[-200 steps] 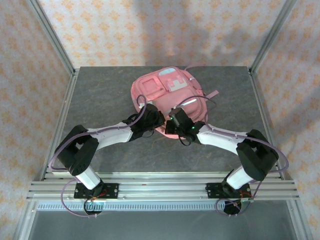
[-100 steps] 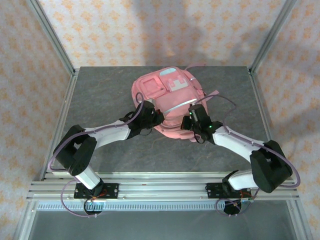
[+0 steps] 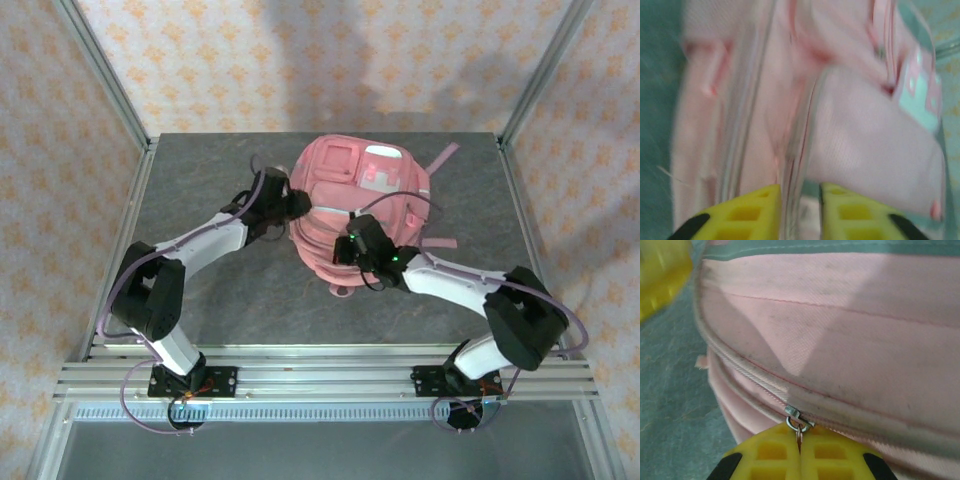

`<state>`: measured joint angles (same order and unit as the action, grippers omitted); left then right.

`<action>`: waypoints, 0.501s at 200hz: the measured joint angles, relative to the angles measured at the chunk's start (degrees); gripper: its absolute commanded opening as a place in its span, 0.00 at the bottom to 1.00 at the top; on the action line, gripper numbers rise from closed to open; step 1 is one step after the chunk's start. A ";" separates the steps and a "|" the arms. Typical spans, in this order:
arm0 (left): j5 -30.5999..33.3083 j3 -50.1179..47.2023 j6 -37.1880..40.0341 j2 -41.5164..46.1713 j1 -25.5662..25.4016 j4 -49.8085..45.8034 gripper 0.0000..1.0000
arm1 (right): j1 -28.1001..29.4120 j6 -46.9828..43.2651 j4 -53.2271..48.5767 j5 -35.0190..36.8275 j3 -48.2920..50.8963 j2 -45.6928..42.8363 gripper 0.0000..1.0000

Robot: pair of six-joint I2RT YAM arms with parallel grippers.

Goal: Pack the student bag

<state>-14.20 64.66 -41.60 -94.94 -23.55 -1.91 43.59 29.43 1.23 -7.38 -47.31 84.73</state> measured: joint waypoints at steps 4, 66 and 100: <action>0.74 0.13 -0.24 0.17 0.48 0.33 0.41 | 0.26 0.22 -0.07 -0.26 -0.42 0.59 0.00; 3.85 -12.90 -3.65 12.31 -1.40 4.35 0.51 | 0.83 1.46 -0.26 -2.56 -2.58 4.81 0.00; 4.98 -20.28 -8.70 13.25 -8.39 7.28 0.55 | 0.83 1.46 -0.26 -2.73 -2.58 4.83 0.00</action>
<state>-9.21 44.38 -50.30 -81.69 -31.94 5.37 44.42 30.89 0.97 -10.11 -49.89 89.56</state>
